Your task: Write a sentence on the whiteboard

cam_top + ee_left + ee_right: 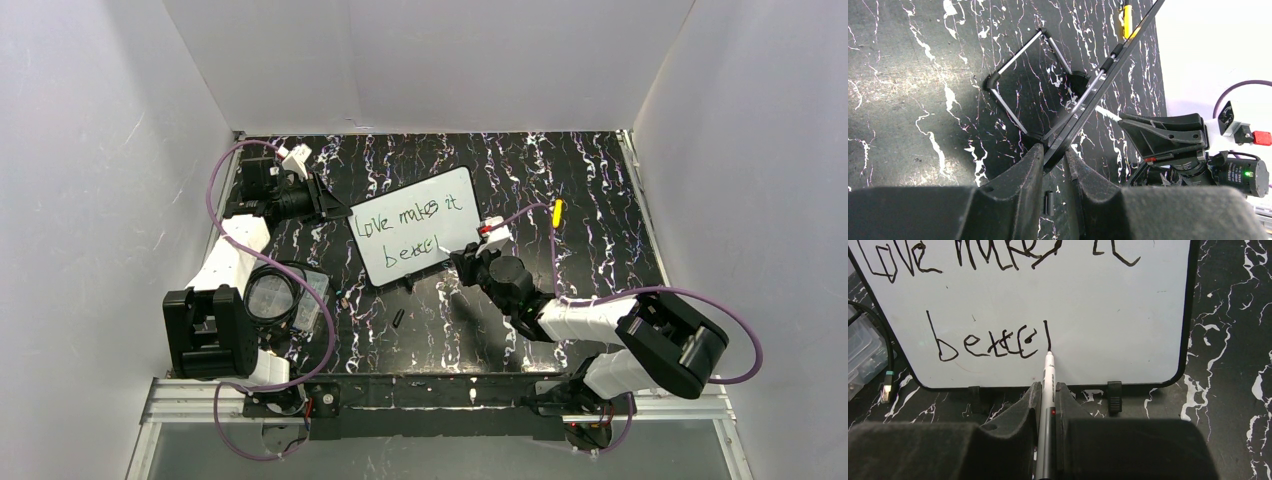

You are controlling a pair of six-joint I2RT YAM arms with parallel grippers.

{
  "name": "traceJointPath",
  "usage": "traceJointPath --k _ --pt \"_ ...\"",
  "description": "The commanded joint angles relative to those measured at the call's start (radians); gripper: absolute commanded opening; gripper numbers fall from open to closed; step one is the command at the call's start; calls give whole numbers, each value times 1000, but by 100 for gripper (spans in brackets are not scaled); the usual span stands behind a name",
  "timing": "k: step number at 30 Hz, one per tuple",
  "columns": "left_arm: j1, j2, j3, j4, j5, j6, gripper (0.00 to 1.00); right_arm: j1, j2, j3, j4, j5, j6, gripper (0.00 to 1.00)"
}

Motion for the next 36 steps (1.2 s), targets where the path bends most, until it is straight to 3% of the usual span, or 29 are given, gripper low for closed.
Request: traceJointPath --k 1,17,26,36 --pt "-11 -22 19 -16 26 -3 19 -5 -11 54 53 51 -28 1" --pt "-12 -21 19 -16 26 -3 19 -9 -15 40 53 118 -28 1" --pt "-11 -23 18 -16 26 -3 19 -8 -77 18 48 38 -39 1" --pt "-11 -23 18 -16 26 -3 19 -8 -83 -23 27 66 4 1"
